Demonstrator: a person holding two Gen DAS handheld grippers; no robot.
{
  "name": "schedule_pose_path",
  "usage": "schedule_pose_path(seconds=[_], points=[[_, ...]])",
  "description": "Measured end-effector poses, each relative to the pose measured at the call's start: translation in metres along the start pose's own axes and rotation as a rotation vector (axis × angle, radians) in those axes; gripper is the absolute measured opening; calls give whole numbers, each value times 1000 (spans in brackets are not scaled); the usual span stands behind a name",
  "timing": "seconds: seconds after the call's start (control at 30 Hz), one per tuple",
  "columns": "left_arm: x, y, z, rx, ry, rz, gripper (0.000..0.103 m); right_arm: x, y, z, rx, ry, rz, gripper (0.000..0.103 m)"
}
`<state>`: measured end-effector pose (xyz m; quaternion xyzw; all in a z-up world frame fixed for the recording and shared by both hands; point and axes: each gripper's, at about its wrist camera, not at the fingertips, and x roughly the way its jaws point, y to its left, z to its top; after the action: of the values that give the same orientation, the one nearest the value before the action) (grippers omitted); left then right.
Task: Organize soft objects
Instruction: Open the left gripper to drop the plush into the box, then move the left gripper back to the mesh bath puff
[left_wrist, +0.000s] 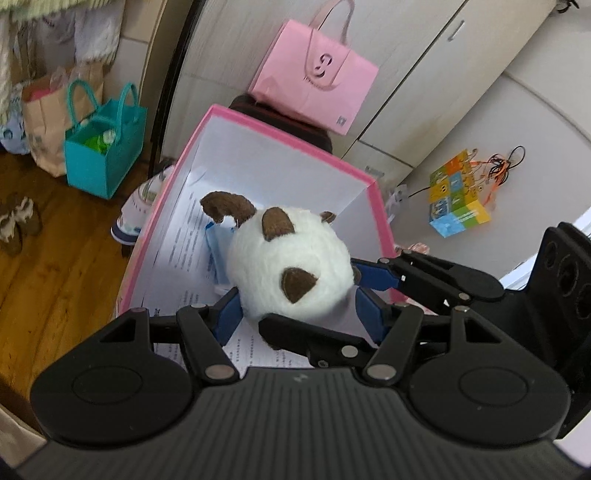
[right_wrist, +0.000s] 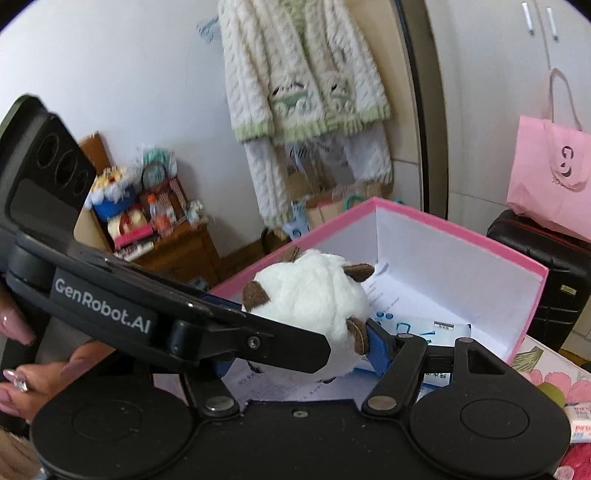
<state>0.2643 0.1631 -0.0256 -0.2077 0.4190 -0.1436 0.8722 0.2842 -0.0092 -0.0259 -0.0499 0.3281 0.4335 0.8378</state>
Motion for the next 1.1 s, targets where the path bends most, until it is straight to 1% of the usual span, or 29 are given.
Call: schedule_pose_path(seconds=[0.1,0.23,0.33,0.47,0.77,1.1], points=[[8,4,0,-5,17,8,64,7,1,1,-21,36,-15,73],[12,4,-1,1,7,33,66,15,0,4,-42,68,-48,75],[11,4,-4,22,-7,43,67,15,-3,2,-40,78,-64,74],[3,-1,-9,49,-25,49,68,7,2,-3,-64,79,-87,74],[-37,-13,-25,136,-89,91,68,-18,20,-10,-97,86,-143,74],[-88,-39,-49,260,-142,86,72,-63,45,-20,-125,48,-186,74]])
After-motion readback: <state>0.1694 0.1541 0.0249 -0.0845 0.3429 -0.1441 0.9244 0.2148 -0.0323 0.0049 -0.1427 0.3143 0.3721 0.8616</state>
